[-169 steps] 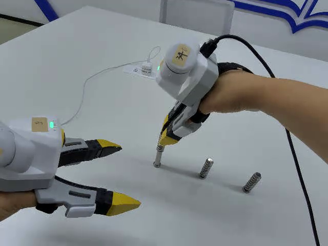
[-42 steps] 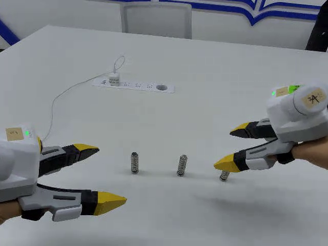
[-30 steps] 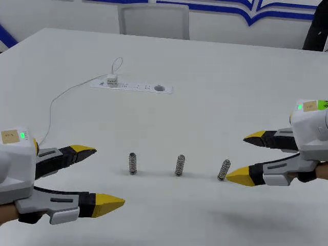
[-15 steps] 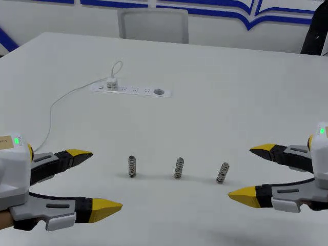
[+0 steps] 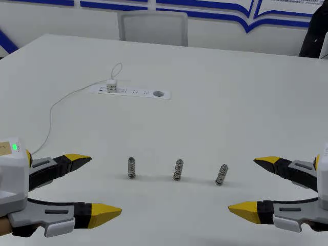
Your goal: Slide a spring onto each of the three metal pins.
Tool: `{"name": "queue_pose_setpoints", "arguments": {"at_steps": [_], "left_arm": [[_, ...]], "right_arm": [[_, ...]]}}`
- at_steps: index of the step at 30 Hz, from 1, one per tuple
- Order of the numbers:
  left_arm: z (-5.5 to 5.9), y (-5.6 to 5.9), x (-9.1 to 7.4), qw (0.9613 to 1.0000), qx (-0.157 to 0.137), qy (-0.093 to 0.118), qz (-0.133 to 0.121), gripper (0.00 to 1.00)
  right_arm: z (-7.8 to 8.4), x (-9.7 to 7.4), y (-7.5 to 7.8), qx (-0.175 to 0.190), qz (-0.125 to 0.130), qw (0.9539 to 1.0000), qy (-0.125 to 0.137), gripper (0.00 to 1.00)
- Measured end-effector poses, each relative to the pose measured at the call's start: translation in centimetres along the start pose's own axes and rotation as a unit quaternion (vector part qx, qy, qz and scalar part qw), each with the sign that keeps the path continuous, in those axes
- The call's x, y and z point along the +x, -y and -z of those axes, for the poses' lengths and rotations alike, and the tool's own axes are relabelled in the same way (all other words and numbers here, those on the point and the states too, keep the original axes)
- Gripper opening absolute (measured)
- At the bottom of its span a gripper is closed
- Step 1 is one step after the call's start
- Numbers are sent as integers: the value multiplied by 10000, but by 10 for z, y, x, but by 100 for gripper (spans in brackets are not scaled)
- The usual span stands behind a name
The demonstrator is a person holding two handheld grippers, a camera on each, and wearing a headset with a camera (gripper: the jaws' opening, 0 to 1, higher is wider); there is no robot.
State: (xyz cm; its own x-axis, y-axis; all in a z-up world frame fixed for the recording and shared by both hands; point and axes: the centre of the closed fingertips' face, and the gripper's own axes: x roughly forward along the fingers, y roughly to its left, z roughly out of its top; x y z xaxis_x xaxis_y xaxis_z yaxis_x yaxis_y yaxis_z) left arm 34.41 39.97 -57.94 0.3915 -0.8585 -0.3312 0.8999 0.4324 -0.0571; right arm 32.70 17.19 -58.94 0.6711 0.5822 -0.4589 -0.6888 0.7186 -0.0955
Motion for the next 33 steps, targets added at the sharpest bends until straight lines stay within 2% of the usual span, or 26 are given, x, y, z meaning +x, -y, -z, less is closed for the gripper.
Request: {"name": "queue_pose_setpoints", "arguments": {"at_steps": [21,33], "left_arm": [[7,0,1,10000,-69,-13,-21,82],[7,1,4,10000,-59,-26,11,82]], "right_arm": [[13,1,-4,115,57,9999,40,80],[17,0,-4,185,93,9998,38,79]]}}
